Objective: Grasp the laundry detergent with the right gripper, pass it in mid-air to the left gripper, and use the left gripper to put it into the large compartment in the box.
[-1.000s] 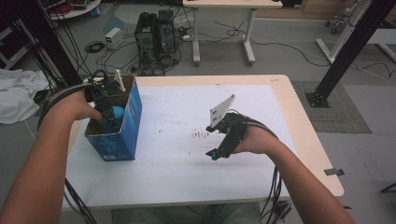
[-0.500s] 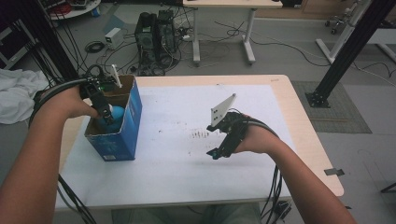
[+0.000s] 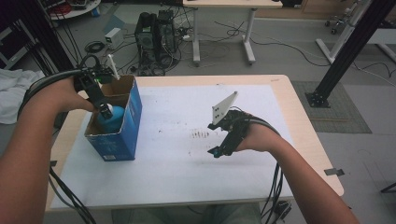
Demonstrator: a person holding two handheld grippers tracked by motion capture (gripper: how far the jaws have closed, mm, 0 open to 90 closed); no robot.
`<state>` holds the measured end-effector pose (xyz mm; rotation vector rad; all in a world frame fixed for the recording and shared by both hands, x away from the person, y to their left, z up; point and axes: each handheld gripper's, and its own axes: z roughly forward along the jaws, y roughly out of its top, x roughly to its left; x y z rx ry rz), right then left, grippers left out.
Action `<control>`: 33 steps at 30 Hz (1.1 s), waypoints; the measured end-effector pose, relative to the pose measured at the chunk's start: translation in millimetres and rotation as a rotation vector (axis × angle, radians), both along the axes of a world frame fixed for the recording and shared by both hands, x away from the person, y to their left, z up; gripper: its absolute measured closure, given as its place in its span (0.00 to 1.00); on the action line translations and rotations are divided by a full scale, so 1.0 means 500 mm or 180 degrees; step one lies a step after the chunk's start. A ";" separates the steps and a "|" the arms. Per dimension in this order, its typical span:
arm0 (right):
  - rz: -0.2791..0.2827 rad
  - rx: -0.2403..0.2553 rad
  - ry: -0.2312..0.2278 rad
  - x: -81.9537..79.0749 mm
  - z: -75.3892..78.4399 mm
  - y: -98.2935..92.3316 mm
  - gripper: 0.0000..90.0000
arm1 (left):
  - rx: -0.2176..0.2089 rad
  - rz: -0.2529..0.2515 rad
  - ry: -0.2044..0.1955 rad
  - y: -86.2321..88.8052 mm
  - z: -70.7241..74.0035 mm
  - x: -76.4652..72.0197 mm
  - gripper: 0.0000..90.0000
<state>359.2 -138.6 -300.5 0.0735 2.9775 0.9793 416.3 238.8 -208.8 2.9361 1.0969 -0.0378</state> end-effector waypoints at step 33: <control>-0.0056 -0.0436 0.0012 0.043 0.052 -0.026 0.15 | 0.0100 -0.1303 0.0110 -0.198 0.051 -0.032 0.18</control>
